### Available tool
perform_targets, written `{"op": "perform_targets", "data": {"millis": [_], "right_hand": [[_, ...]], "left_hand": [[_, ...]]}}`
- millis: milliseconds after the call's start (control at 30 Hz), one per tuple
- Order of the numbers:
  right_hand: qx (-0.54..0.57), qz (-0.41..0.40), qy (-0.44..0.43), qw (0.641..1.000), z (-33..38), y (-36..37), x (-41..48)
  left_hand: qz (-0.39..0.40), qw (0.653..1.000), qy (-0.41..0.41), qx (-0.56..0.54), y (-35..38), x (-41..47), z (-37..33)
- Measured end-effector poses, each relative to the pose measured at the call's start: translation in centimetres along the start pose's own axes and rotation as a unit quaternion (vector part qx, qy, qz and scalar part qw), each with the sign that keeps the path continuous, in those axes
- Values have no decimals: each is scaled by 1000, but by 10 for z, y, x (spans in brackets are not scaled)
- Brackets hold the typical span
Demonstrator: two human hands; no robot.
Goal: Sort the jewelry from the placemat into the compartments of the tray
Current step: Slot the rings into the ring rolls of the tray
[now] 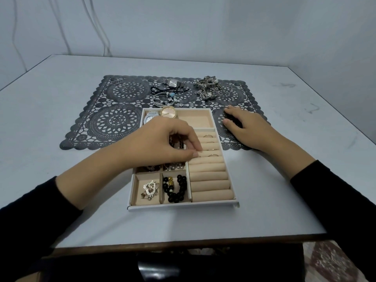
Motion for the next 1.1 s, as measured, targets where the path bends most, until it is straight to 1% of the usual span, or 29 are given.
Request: {"op": "perform_targets", "data": {"millis": [133,233,300,367,467,533,600,667,767,833,900,1000,1100], "right_hand": [[2,-3,-4,1000,1,-1,0],[3,-13,-4,1000,1,-3,0],[13,-26,-3,1000,1,-6,1],[23,-41,-8,999,1,-9,2],[29,-74,-10,997,1,-15,6],[29,-94,-6,995,0,-19,11],[20,-99,-5,995,-3,-20,17],[9,-96,-1,995,-6,-20,26],[5,-94,8,996,-13,-21,40],[6,-90,15,996,-17,-21,49],[-1,-85,20,996,-20,-19,58],[-15,-83,30,996,-25,-17,72],[-28,-75,11,997,-24,-14,81]], "left_hand": [[8,1000,-25,1,0,1,1],[-15,1000,-27,-1,-4,-1,0],[-52,997,-42,-31,-13,-2,3],[-114,991,-57,-37,-28,-1,11],[-202,976,-74,0,-49,-2,28],[-233,967,-99,37,-56,-3,44],[-246,957,-132,80,-60,-3,65],[-234,949,-162,139,-63,0,91],[-181,937,-216,208,-64,6,131],[-146,930,-253,224,-64,8,150],[-124,925,-269,239,-66,10,161],[-108,919,-286,250,-69,14,171],[-98,913,-304,252,-72,16,181]]}}
Point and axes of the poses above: each hand's wrist, its own x-axis towards the middle knuckle, its own y-axis out of the palm, z = x × y, the point moved 7 cm from there along x, towards the middle knuckle, and after that the axes turned 14 degrees about x, right-handed, at the moved point
